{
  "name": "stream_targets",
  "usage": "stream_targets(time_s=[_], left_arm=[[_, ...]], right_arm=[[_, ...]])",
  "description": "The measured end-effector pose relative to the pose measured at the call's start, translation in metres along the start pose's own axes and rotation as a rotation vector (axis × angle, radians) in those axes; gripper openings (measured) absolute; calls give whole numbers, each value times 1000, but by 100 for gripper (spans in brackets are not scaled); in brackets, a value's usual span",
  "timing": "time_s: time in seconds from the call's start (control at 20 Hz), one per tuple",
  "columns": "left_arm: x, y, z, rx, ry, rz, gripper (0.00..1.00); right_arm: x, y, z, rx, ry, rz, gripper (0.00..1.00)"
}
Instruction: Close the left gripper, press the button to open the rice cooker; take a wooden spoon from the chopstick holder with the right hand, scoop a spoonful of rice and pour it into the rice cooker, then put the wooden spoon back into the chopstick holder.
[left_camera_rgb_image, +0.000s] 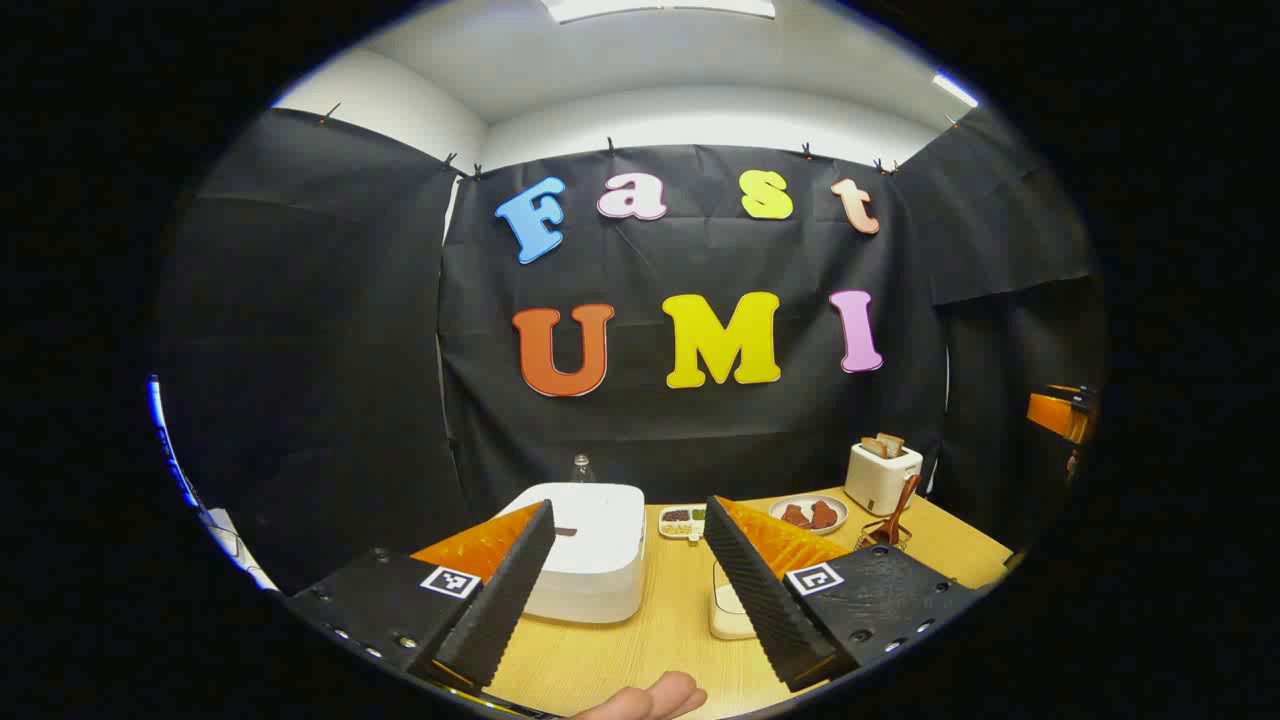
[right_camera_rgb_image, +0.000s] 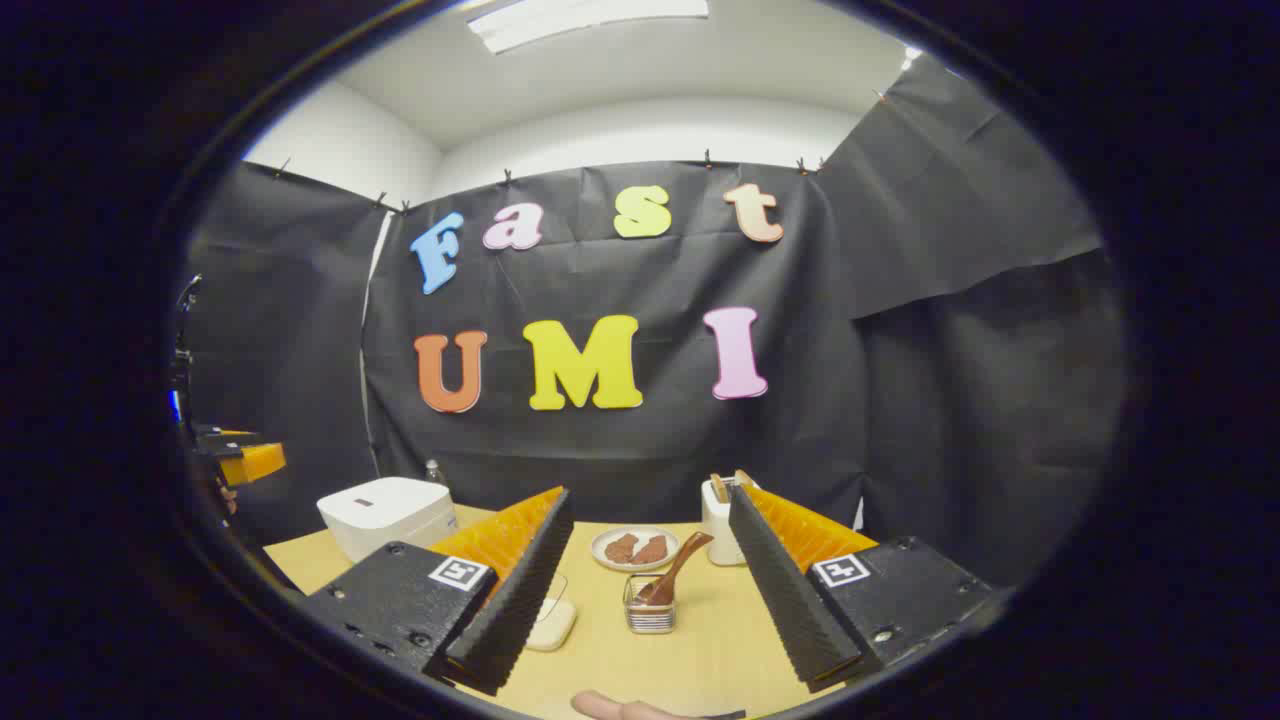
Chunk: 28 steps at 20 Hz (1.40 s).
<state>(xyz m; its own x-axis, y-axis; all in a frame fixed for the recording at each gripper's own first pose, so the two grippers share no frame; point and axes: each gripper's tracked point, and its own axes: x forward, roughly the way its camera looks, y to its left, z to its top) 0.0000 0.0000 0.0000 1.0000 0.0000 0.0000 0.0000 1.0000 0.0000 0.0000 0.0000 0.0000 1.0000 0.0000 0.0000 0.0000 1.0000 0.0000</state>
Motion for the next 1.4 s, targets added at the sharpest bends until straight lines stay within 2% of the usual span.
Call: stream_targets(time_s=[0.05,0.15,0.35,0.45,0.7,0.75,0.8,0.85,1.0,1.05,1.1,1.15,1.2,1.25,1.3,1.4], left_arm=[[1,-3,-2,0,1,-6,95],[1,-4,-7,1,17,-8,95],[5,-7,-4,-31,10,-30,95],[8,-5,-3,-50,1,-39,95],[21,18,-6,-52,-2,7,95],[25,23,-6,-54,-1,9,96],[29,24,-6,-62,1,-2,95],[37,23,-9,-82,12,-20,93],[49,25,-11,-130,31,-72,67],[55,29,-13,-126,34,-78,64],[61,33,-18,-120,47,-85,42],[71,34,-21,-119,58,-89,48],[77,31,-27,-125,80,-112,26],[82,31,-31,-128,88,-120,30],[88,34,-37,-121,104,-118,16],[103,44,-53,-84,146,-92,0]], right_arm=[[-1,-1,-3,8,7,0,100],[-3,-1,-3,3,5,20,100],[-7,-7,1,-1,-21,12,100],[-8,-9,0,1,-22,14,97],[-5,-10,-7,25,-15,26,100],[-4,-11,-9,28,-15,23,95],[-3,-11,-13,23,-9,20,100],[-2,-11,-19,11,4,15,100],[-3,-1,-23,-16,1,41,100],[-3,1,-25,-19,-1,44,96],[-3,0,-29,-21,1,42,95],[-2,1,-30,-20,0,40,95],[-2,2,-32,-19,-3,39,100],[-1,5,-35,-18,-3,42,100],[0,7,-40,-18,4,46,96],[1,15,-44,-16,5,63,96]])
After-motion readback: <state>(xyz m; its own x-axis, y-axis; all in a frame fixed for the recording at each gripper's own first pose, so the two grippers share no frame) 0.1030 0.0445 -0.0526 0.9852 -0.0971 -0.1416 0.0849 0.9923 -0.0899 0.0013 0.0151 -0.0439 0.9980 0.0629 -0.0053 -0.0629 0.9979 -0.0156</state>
